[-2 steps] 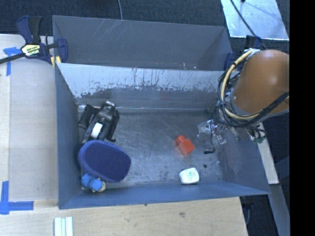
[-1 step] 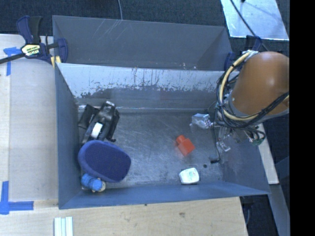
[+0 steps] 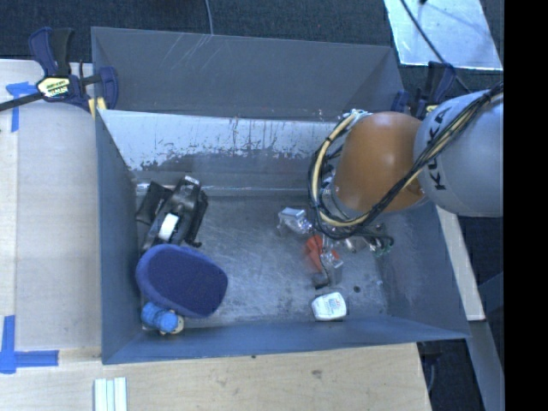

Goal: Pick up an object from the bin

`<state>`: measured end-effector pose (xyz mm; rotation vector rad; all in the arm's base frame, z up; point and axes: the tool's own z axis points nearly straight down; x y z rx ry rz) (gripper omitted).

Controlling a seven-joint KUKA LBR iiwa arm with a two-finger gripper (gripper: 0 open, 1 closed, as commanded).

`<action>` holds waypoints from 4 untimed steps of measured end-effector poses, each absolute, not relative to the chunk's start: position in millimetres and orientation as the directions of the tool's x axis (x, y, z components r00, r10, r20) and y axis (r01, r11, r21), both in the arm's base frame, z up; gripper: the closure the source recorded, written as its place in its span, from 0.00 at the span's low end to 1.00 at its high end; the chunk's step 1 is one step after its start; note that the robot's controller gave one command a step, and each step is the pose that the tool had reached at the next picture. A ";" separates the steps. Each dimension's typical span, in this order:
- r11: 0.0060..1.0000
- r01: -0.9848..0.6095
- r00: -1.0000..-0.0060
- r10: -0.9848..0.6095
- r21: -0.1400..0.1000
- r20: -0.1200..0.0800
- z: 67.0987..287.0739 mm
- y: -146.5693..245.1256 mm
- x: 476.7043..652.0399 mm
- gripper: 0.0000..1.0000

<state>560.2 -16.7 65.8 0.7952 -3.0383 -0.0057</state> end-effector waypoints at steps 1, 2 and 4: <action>0.875 -0.485 -0.875 -0.485 -0.001 -0.005 70.9 -19.7 561.6 1.00; 0.864 -0.503 -0.864 -0.503 -0.004 -0.006 156.4 -30.3 510.6 1.00; 0.801 -0.599 -0.801 -0.599 -0.001 -0.003 66.5 -49.0 584.1 0.00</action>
Offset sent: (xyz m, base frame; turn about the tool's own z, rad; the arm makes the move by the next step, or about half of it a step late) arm 0.0000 0.0000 0.0000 0.0000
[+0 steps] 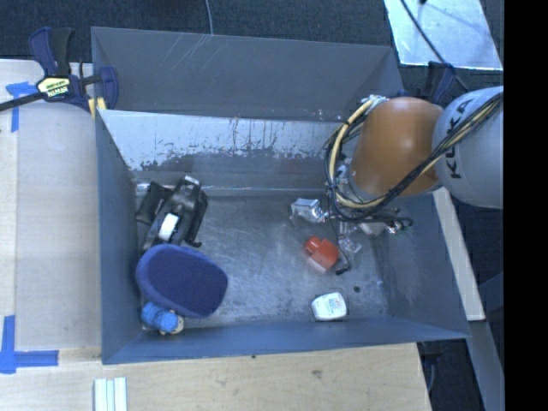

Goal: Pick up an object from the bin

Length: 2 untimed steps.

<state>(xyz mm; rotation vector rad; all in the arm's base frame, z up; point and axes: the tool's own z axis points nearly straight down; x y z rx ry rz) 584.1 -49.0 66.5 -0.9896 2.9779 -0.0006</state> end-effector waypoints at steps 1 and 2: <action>0.802 -0.597 -0.802 -0.597 -0.004 -0.008 72.4 -47.8 585.1 1.00; 0.644 -0.765 -0.644 -0.765 -0.003 -0.002 133.2 -42.9 540.3 1.00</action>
Offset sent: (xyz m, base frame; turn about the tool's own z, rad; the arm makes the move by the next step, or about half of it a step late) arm 0.0000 0.0000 0.0000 0.0000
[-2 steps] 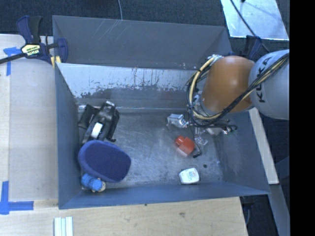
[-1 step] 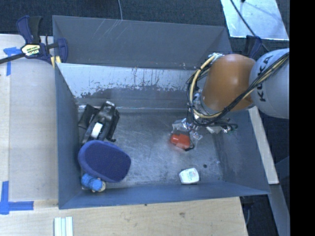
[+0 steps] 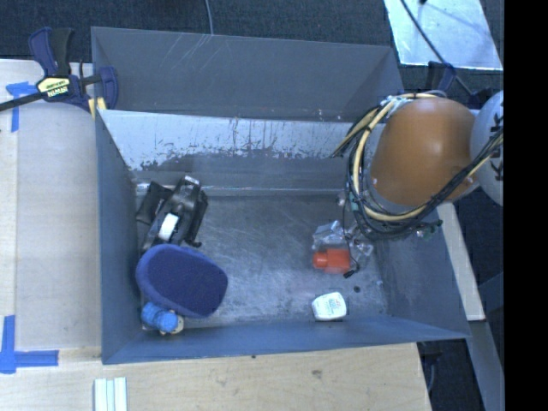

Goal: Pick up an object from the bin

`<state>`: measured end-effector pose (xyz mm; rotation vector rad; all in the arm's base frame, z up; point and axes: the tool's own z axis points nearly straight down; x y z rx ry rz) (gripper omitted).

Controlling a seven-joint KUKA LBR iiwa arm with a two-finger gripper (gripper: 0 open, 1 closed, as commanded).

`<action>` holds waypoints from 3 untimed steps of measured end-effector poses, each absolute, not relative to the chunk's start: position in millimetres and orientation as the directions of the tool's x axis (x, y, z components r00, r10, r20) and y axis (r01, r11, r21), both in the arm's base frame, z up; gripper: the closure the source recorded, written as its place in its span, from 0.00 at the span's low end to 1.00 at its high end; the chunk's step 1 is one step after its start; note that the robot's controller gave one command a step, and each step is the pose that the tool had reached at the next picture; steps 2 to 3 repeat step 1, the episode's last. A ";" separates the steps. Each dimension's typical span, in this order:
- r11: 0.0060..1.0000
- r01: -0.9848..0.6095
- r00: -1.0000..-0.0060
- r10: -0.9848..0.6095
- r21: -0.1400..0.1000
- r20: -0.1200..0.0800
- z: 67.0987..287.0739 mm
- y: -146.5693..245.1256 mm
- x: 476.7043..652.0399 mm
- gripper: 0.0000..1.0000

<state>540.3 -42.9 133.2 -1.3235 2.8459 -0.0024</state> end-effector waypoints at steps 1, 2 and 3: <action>0.663 -0.748 -0.663 -0.749 -0.010 -0.008 250.8 -54.9 542.4 1.00; 0.663 -0.748 -0.663 -0.749 -0.010 -0.008 250.8 -54.9 542.4 1.00; 0.663 -0.748 -0.663 -0.749 -0.010 -0.008 250.8 -54.9 542.4 1.00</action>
Offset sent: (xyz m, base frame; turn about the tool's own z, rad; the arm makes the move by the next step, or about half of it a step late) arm -0.0003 -0.0111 0.1123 0.0210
